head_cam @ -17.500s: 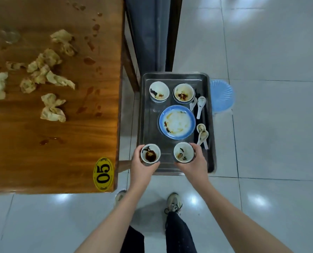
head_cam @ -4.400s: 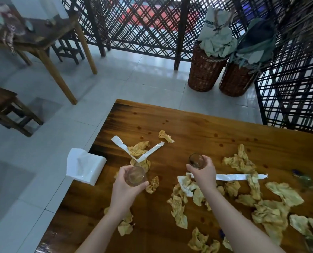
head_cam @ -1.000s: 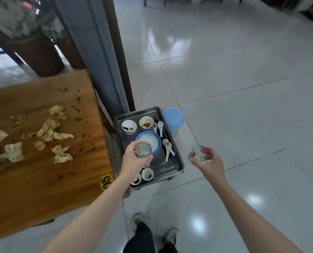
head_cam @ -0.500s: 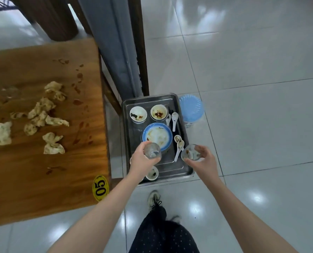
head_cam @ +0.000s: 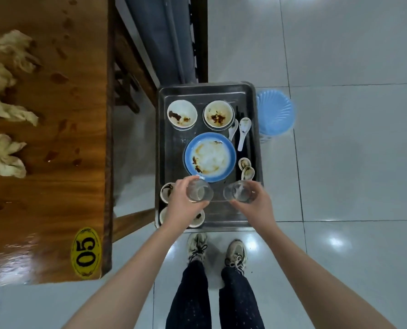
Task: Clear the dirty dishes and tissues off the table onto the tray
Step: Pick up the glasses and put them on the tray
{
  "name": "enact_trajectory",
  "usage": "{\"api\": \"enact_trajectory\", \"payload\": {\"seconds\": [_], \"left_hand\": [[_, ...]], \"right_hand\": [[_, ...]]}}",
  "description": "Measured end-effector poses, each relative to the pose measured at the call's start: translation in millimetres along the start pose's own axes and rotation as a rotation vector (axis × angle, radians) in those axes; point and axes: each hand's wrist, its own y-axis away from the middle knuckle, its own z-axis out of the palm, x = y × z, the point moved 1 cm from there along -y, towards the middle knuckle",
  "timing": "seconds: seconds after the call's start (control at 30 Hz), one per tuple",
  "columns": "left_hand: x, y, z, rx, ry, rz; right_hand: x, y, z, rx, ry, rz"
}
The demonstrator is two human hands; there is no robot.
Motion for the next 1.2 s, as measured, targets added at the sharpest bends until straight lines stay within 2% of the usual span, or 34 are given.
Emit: {"api": "enact_trajectory", "payload": {"seconds": [0.33,0.67,0.87,1.2], "left_hand": [[-35,-21,46,-0.016,0.002,0.040],[-34,-46,76,-0.071,-0.319,0.127],[-46,-51,81,-0.067,-0.444,0.157],[-37,-33,63,-0.041,-0.345,0.103]], "right_hand": [[51,-41,21,-0.075,0.108,-0.024],[58,-41,14,-0.094,0.210,-0.204],[60,-46,19,-0.087,0.265,-0.202],[46,-28,-16,-0.058,0.326,-0.127]]}}
